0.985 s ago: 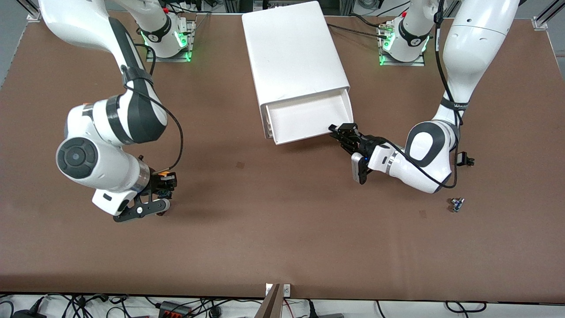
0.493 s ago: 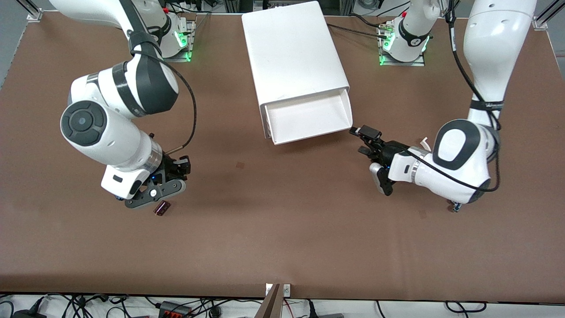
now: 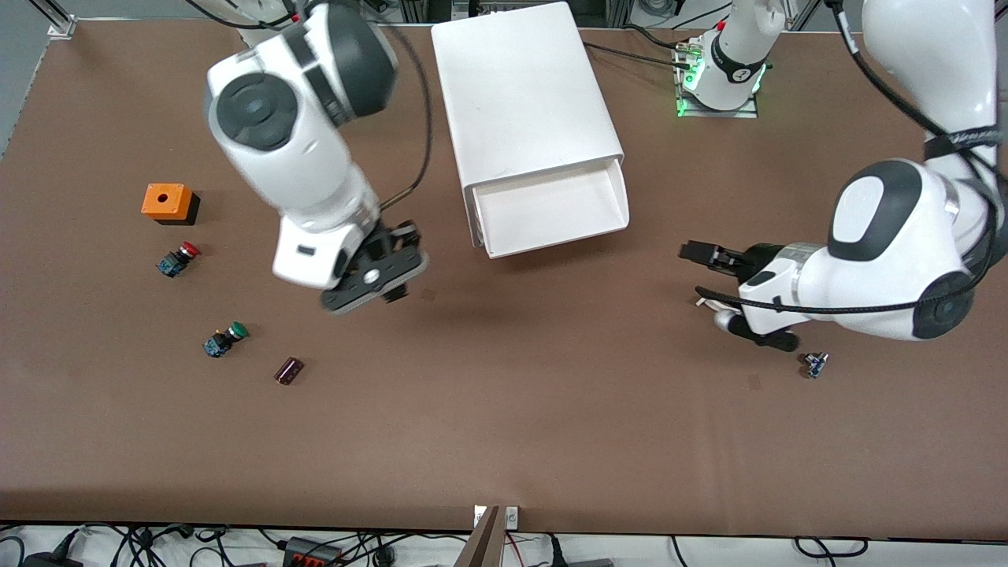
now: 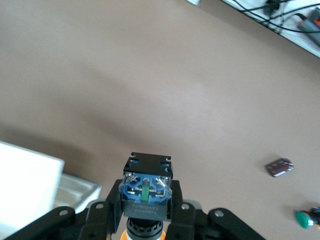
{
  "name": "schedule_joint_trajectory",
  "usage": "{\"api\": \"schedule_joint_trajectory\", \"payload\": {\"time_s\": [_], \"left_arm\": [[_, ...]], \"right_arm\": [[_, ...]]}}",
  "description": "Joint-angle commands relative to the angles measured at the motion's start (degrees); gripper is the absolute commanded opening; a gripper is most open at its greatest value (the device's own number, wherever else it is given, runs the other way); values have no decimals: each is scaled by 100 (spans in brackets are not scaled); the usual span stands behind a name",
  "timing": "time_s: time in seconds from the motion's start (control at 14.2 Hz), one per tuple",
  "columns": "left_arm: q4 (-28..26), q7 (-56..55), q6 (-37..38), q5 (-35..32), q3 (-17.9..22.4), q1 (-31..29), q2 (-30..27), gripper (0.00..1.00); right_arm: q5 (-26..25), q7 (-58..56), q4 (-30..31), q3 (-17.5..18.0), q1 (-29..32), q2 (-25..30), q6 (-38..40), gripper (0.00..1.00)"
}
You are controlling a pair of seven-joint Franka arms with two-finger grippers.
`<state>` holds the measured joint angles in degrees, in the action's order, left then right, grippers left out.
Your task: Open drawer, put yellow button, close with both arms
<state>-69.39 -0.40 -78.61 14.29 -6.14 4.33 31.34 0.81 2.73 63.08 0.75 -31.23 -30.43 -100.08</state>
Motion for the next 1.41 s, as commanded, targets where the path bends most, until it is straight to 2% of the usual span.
{"api": "schedule_joint_trajectory", "payload": {"time_s": [0.0, 0.21, 0.42, 0.7, 0.84, 0.99, 1.13, 1.34], "left_arm": [[101, -680, -346, -1144, -28, -11, -198, 100], [240, -680, -489, -1218, 25, -203, -400, 100], [566, -663, -646, -1227, 112, -327, -498, 100], [654, -672, -744, -1886, 34, -310, -541, 100], [654, -593, -700, -1878, 25, -310, -550, 100], [585, -576, -682, -1834, 42, -336, -699, 100], [540, -584, -682, -1834, 42, -327, -726, 100], [540, -593, -682, -1825, 42, -318, -735, 100]], "right_arm": [[69, 717, -138, -22, -329, -138, 111, 0], [78, 1525, -216, -13, -856, -366, 76, 0], [86, 2249, -637, -13, -1209, -752, 23, 0], [86, 2424, -753, 13, -1437, -999, -353, 0], [86, 2619, -753, 223, -1447, -1122, -468, 0], [95, 2724, -753, 250, -1456, -1219, -469, 0], [95, 2891, -753, 425, -1465, -1281, -425, 0], [95, 2909, -744, 435, -1465, -1325, -381, 0]]}}
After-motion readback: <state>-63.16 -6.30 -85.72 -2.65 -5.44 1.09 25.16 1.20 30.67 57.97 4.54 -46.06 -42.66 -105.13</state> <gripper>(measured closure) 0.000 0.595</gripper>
